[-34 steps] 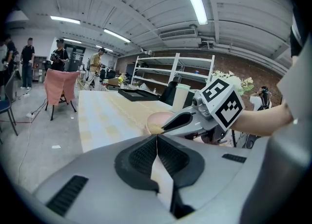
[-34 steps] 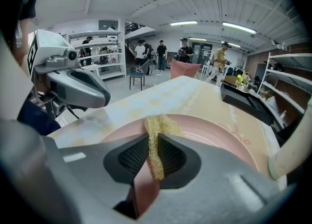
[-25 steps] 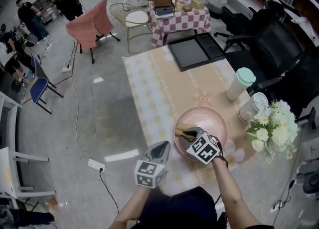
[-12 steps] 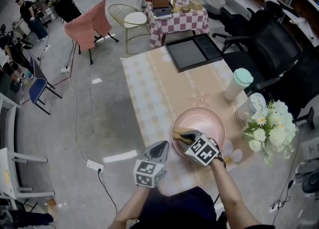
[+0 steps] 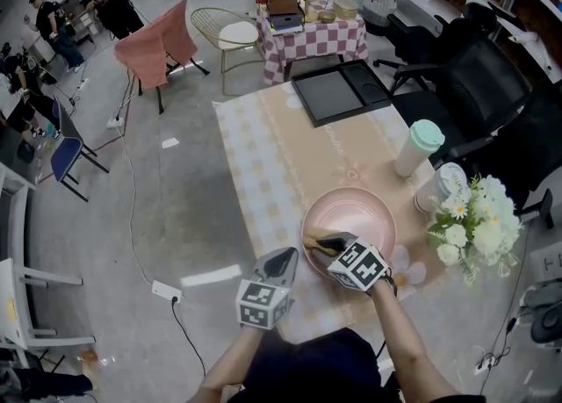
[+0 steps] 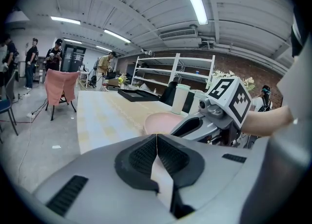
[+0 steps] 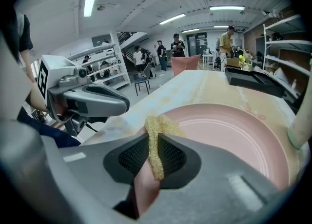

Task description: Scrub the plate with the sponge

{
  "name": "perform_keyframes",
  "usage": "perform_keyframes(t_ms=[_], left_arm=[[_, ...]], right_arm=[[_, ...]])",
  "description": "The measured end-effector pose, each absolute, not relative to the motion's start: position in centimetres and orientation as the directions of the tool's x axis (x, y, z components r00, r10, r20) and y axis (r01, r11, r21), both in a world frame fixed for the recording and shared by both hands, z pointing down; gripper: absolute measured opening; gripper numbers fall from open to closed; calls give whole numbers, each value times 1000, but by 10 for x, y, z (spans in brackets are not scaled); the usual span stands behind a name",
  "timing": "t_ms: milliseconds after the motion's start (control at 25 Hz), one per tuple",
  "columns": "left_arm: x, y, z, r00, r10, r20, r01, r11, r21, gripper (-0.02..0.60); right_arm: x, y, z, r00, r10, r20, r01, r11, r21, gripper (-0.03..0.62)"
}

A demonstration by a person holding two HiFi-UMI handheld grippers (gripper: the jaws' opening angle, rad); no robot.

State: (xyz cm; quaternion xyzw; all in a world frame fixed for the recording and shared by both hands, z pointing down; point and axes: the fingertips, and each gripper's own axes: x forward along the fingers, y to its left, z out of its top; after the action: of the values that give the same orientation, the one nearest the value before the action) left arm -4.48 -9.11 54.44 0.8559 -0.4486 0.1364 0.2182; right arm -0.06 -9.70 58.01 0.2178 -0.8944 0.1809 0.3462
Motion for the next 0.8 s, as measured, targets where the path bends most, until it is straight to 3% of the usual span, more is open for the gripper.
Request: perform_keyframes(t_ms=[800], left_arm=[[-41, -89, 543, 560, -711, 426, -828, -499, 255, 12]], right_arm=[[-2, -80, 570, -751, -200, 630, -492, 805, -332, 58]])
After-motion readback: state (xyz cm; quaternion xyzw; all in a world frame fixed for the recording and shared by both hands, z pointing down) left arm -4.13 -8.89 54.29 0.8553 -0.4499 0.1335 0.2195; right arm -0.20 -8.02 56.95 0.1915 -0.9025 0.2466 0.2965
